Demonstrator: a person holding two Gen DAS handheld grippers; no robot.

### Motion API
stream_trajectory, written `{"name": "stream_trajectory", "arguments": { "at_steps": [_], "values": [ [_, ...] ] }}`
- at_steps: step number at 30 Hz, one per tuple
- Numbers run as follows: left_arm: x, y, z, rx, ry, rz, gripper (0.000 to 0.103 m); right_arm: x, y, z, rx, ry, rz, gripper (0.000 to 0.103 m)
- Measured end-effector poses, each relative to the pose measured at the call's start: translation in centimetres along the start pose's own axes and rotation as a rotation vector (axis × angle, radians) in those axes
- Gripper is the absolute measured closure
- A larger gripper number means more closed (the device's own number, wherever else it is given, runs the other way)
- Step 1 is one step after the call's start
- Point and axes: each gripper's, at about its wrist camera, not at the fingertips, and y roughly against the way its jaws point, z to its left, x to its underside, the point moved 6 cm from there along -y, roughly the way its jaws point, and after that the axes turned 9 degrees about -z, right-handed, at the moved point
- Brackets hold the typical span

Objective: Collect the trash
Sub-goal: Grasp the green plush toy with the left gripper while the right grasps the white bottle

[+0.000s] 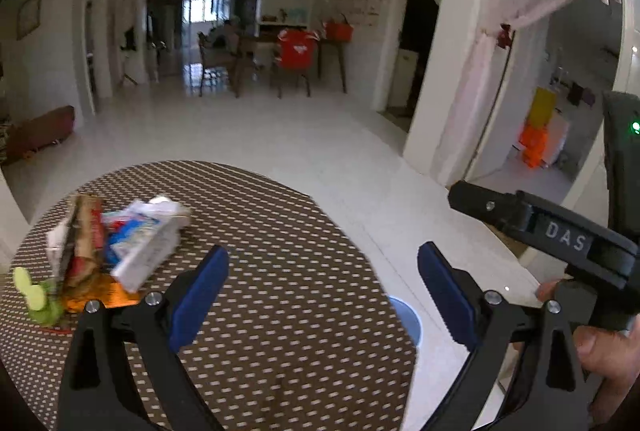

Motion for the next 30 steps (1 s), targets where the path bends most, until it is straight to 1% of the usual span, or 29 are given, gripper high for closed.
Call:
{"name": "stream_trajectory", "arguments": {
  "at_steps": [3, 8, 12, 15, 17, 21, 24, 27, 30],
  "values": [
    [0.2, 1.5, 2.2, -0.063, 0.002, -0.033, 0.01, 0.5, -0.7, 2.2, -0.03, 0.027, 0.012, 0.006],
    [1.3, 3.2, 5.9, -0.131, 0.043, -0.056, 0.01, 1.4, -1.8, 5.3, -0.067, 0.059, 0.034, 0.006],
    [2.3, 4.8, 9.2, -0.208, 0.056, -0.078, 0.01, 2.4, -2.7, 8.3, -0.099, 0.098, 0.052, 0.006],
    [3.0, 6.4, 12.5, -0.302, 0.065, -0.106, 0.01, 3.4, -3.4, 10.1, -0.116, 0.12, 0.071, 0.006],
    [3.7, 7.1, 14.8, -0.348, 0.078, -0.111, 0.01, 4.0, -3.7, 10.9, -0.126, 0.129, 0.08, 0.006],
    [5.2, 8.2, 20.2, -0.459, 0.139, -0.091, 0.01, 5.5, -4.9, 12.9, -0.148, 0.154, 0.106, 0.006],
    [6.1, 8.2, 24.0, -0.537, 0.166, -0.065, 0.01, 6.3, -5.9, 13.9, -0.159, 0.17, 0.128, 0.006],
    [6.5, 7.6, 26.6, -0.567, 0.197, -0.03, 0.01, 7.1, -7.1, 15.1, -0.165, 0.193, 0.149, 0.006],
    [7.0, 6.3, 28.8, -0.58, 0.22, 0.018, 0.01, 7.7, -8.1, 15.9, -0.171, 0.206, 0.17, 0.006]
  ]
}}
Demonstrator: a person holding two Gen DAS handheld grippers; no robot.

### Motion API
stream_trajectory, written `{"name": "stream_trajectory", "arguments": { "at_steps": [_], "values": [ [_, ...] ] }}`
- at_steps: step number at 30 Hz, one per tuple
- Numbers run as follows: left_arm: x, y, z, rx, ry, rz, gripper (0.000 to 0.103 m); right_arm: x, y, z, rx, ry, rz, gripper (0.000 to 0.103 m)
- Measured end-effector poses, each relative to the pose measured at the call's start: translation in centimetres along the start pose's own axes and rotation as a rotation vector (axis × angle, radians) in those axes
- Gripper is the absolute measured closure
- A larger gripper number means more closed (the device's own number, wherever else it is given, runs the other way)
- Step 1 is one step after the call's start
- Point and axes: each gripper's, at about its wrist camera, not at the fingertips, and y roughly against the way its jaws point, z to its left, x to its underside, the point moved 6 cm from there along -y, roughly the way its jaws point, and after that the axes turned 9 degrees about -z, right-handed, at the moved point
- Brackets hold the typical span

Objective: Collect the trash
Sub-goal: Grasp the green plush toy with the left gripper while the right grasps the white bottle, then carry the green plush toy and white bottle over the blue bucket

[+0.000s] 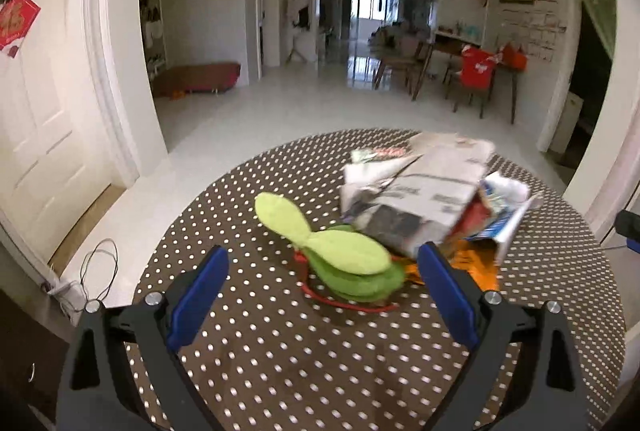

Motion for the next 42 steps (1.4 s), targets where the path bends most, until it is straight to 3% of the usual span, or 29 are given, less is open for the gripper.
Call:
{"name": "stream_trajectory", "arguments": {
  "at_steps": [10, 11, 13, 16, 19, 20, 25, 33, 42],
  "values": [
    [1.1, -5.8, 1.0, 0.05, 0.063, 0.128, 0.012, -1.1, -5.9, 0.9, 0.02, 0.059, 0.052, 0.006],
    [1.2, -6.3, 0.9, 0.066, 0.067, 0.141, 0.017, -1.4, -6.4, 1.1, 0.014, 0.069, 0.052, 0.006],
    [1.5, -7.4, 0.5, 0.102, 0.076, 0.179, 0.044, -2.2, -8.3, 1.8, -0.004, 0.103, 0.058, 0.006],
    [1.8, -8.3, 0.1, 0.125, 0.071, 0.198, 0.064, -2.6, -11.3, 3.2, -0.042, 0.153, 0.088, 0.008],
    [1.8, -8.2, -0.4, 0.157, 0.077, 0.202, 0.078, -2.4, -13.7, 3.9, -0.067, 0.186, 0.13, 0.029],
    [1.8, -8.3, -0.5, 0.161, 0.075, 0.201, 0.079, -2.3, -14.3, 4.1, -0.077, 0.191, 0.141, 0.04],
    [2.0, -7.8, -0.2, 0.148, 0.063, 0.183, 0.081, -2.6, -14.8, 4.9, -0.098, 0.226, 0.129, 0.064],
    [1.3, -3.9, 0.5, 0.137, 0.052, 0.123, 0.082, -3.5, -11.2, 3.6, -0.121, 0.182, 0.066, 0.064],
    [0.3, 1.5, -1.0, 0.174, 0.037, 0.038, 0.082, -3.4, -5.6, 1.2, -0.129, 0.131, 0.001, 0.064]
  ]
}}
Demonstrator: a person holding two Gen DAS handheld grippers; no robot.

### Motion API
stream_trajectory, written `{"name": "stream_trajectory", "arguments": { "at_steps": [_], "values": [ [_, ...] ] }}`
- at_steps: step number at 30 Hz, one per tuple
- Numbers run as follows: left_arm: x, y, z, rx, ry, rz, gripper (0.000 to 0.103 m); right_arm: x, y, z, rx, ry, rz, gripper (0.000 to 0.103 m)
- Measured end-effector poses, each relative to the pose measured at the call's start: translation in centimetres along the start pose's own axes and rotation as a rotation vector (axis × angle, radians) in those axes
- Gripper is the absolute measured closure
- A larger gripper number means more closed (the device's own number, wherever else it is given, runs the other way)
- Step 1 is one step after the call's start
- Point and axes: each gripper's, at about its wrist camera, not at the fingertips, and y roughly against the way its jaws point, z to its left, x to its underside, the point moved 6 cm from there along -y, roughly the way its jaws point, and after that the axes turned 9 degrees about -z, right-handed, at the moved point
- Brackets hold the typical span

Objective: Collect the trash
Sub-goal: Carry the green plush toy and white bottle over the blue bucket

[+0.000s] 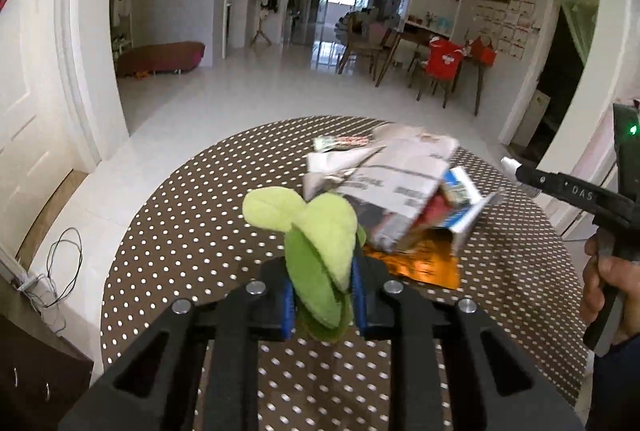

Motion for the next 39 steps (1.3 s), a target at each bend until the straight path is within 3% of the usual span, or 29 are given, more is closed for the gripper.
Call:
{"name": "stream_trajectory", "arguments": {
  "at_steps": [6, 17, 29, 39],
  "values": [
    [-0.5, 2.4, -3.9, 0.057, -0.034, -0.038, 0.082, 0.3, 4.6, -1.6, 0.015, -0.024, -0.054, 0.064],
    [-0.8, 2.5, -17.5, 0.287, -0.121, -0.054, 0.082, 0.6, 13.2, -8.3, 0.096, -0.101, -0.164, 0.064],
    [3.0, 0.3, -33.8, 0.503, -0.239, 0.048, 0.082, 4.1, 19.2, -22.9, 0.293, -0.305, -0.201, 0.064],
    [8.4, -3.5, -43.1, 0.562, -0.342, 0.182, 0.082, 8.1, 19.4, -31.2, 0.367, -0.435, -0.157, 0.064]
  ]
}}
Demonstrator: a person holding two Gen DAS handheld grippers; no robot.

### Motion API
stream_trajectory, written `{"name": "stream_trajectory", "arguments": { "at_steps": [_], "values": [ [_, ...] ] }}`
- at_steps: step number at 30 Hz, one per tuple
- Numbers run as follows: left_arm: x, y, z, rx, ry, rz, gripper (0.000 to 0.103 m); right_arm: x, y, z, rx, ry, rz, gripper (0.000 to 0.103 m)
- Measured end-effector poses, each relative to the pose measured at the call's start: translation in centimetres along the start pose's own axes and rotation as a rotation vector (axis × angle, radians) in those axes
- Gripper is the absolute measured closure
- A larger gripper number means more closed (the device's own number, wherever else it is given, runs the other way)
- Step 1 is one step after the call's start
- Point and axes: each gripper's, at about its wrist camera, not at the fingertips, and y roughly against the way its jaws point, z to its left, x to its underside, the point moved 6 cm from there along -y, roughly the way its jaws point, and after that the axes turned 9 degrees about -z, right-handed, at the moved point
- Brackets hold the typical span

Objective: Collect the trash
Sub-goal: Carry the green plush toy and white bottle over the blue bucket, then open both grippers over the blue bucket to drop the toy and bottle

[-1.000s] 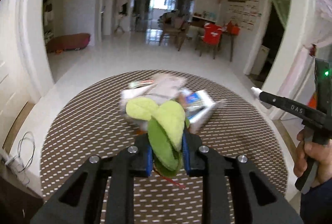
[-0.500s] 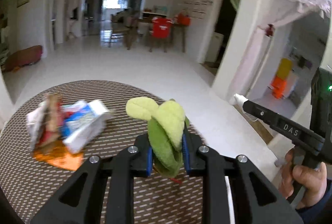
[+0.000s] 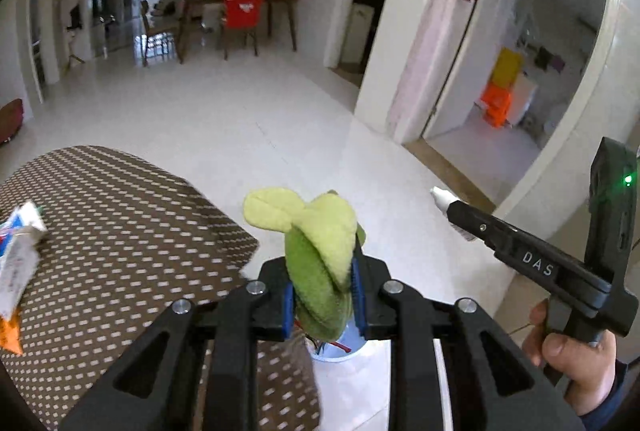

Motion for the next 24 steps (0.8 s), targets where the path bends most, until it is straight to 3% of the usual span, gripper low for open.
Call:
{"name": "stream_trajectory", "arguments": {
  "at_steps": [17, 19, 20, 22, 24],
  "values": [
    [4.8, -14.5, -4.5, 0.035, -0.09, 0.347, 0.08, 4.5, -7.2, -9.7, 0.089, -0.193, 0.176, 0.063],
    [5.2, -15.7, -5.0, 0.045, -0.1, 0.389, 0.069, 4.6, -7.9, -10.3, 0.096, -0.232, 0.193, 0.059],
    [5.4, -16.3, -5.1, 0.039, -0.102, 0.414, 0.059, 4.7, -8.1, -10.8, 0.098, -0.248, 0.201, 0.05],
    [5.4, -16.8, -5.0, 0.008, -0.1, 0.418, 0.017, 4.8, -8.2, -11.4, 0.11, -0.259, 0.206, 0.038],
    [5.0, -17.0, -4.7, -0.03, -0.108, 0.393, 0.014, 5.0, -8.2, -11.7, 0.116, -0.268, 0.211, 0.029]
  ]
}}
